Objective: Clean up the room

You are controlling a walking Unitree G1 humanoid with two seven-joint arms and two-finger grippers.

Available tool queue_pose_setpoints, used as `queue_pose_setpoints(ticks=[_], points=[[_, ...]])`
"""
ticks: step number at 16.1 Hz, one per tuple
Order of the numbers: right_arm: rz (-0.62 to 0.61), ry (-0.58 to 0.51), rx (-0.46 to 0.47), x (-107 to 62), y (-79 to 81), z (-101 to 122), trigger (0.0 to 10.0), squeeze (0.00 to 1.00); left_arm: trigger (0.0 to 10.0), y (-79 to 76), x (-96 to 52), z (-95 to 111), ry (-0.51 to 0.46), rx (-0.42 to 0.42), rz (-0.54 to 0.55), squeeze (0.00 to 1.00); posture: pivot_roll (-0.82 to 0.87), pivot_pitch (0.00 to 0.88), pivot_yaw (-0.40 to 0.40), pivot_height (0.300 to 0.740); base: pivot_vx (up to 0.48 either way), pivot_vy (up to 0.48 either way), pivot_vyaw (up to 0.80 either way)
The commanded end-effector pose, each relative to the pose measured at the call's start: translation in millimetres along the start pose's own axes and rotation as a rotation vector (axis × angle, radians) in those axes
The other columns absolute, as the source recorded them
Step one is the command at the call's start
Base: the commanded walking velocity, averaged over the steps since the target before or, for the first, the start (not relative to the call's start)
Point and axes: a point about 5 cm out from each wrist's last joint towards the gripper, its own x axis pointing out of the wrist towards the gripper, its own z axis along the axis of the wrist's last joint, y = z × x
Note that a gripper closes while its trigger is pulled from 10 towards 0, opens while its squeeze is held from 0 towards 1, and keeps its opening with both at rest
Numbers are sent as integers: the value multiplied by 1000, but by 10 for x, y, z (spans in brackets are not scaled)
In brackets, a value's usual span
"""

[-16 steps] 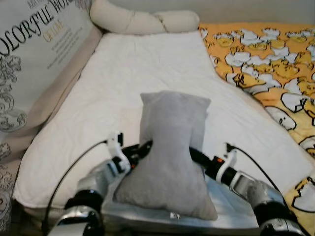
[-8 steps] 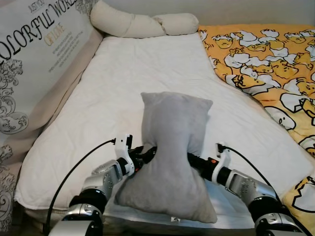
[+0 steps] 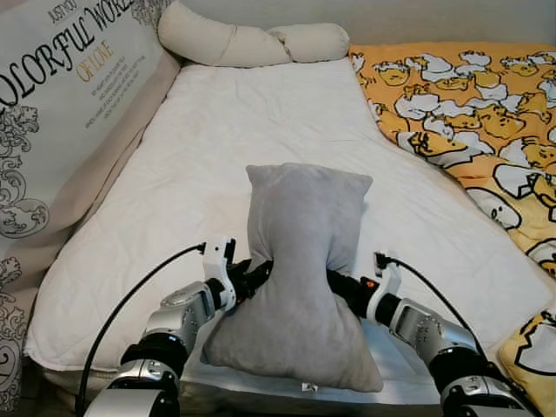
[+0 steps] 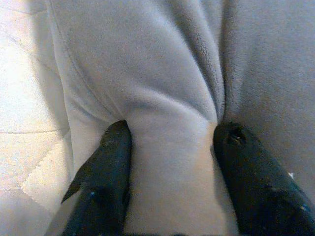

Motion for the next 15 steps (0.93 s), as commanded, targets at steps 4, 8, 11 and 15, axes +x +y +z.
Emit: queue_pose_setpoints(ticks=[4, 8, 11, 15], points=[[-21, 30, -21, 92, 47, -39, 0, 0, 0, -65, 51, -94, 72, -5, -32, 0, -50, 0, 43, 740, 0, 0, 0], [-1, 26, 1, 142, 113, 38, 0, 0, 0, -109, 78, -46, 86, 44, -49, 0, -46, 0, 44, 740, 0, 0, 0], [46, -5, -29, 186, 202, 101, 0, 0, 0, -144, 98, 21, 64, 85, -53, 0, -45, 0, 45, 740, 0, 0, 0], [132, -115, -104, 182, 437, 384, 0, 0, 0, -297, 64, 391, -77, 172, -95, 0, -57, 0, 52, 740, 0, 0, 0]])
